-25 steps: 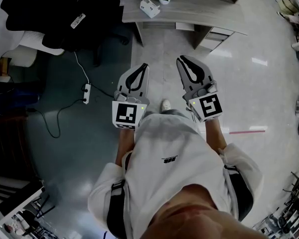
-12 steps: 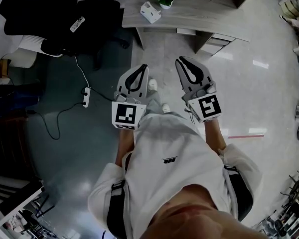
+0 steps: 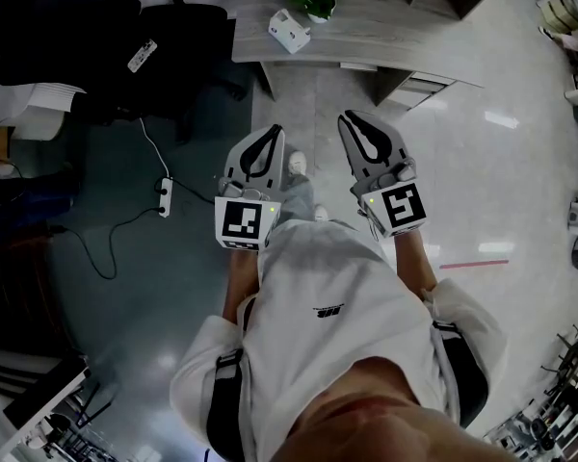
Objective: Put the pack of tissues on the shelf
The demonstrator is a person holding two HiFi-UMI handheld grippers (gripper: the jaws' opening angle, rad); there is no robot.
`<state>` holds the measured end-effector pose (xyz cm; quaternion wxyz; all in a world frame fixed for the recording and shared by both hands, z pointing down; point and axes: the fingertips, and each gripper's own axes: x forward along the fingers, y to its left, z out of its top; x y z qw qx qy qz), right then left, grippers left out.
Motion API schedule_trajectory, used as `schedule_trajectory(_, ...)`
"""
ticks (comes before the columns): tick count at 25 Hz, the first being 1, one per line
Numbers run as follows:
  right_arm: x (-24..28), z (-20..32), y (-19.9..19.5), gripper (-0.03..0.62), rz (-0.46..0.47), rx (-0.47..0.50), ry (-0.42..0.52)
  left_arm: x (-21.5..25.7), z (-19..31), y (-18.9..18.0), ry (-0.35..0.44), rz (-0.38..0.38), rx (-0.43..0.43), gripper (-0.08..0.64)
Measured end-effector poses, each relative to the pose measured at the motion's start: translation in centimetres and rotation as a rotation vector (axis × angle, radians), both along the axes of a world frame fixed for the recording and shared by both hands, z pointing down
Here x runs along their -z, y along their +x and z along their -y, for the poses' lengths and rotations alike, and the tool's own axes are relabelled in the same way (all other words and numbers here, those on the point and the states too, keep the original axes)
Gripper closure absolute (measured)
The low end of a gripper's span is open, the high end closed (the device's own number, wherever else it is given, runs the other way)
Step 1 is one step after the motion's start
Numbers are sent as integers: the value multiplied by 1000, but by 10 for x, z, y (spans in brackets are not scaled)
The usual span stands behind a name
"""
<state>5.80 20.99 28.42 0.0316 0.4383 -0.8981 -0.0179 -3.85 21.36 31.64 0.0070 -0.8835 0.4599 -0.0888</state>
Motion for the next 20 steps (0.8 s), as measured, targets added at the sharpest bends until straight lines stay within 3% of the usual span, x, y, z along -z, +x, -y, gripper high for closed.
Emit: schedule_trajectory(20, -38, 113, -29, 562, -27, -54, -95, -28, 115, -24, -55, 9, -69, 527)
